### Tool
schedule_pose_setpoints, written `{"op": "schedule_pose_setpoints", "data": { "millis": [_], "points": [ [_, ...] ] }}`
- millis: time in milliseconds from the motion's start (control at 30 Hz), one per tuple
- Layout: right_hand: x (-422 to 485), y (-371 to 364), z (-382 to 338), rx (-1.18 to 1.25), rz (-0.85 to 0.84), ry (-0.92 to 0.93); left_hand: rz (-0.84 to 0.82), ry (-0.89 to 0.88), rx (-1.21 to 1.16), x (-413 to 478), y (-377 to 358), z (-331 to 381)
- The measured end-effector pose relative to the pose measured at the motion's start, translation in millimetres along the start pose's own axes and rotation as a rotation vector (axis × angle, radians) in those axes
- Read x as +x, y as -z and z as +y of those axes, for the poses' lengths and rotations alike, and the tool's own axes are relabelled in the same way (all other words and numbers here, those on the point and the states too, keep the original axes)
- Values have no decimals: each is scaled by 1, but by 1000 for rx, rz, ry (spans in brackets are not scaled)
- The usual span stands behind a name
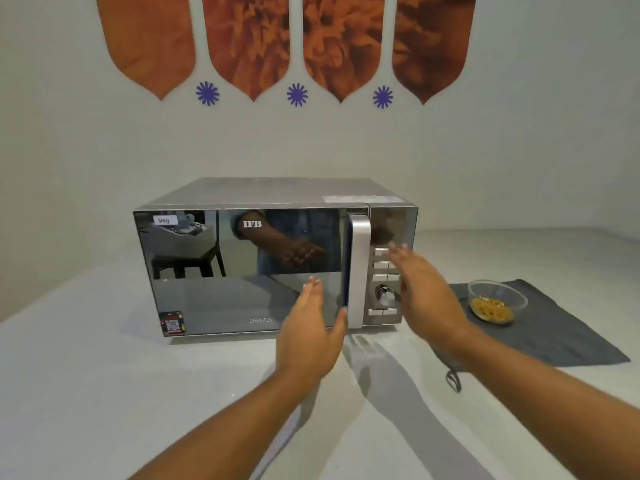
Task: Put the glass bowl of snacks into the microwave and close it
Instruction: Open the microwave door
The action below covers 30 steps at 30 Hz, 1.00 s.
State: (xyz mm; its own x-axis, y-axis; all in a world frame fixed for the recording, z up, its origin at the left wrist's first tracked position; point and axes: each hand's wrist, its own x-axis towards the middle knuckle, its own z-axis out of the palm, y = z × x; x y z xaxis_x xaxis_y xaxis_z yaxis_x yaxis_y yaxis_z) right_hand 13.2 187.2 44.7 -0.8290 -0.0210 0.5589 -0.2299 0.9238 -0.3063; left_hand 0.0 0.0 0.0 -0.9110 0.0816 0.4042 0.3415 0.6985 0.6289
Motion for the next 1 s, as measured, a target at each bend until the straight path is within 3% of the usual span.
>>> {"op": "schedule_pose_setpoints", "data": {
  "millis": [133, 367, 533, 700, 1000],
  "points": [
    [58, 34, 20, -123, 79, 139, 141, 32, -192, 41, -20, 45],
    [100, 37, 48, -258, -82, 289, 312, 167, -402, 80, -51, 85],
    [98, 37, 54, -292, -50, 329, 356, 372, -409, 91, -67, 89],
    [97, 40, 57, -233, -76, 356, 467, 468, -410, 100, -73, 100],
    [97, 43, 64, -178, -83, 384, 473, 449, -327, 102, -75, 101]
  ]
}}
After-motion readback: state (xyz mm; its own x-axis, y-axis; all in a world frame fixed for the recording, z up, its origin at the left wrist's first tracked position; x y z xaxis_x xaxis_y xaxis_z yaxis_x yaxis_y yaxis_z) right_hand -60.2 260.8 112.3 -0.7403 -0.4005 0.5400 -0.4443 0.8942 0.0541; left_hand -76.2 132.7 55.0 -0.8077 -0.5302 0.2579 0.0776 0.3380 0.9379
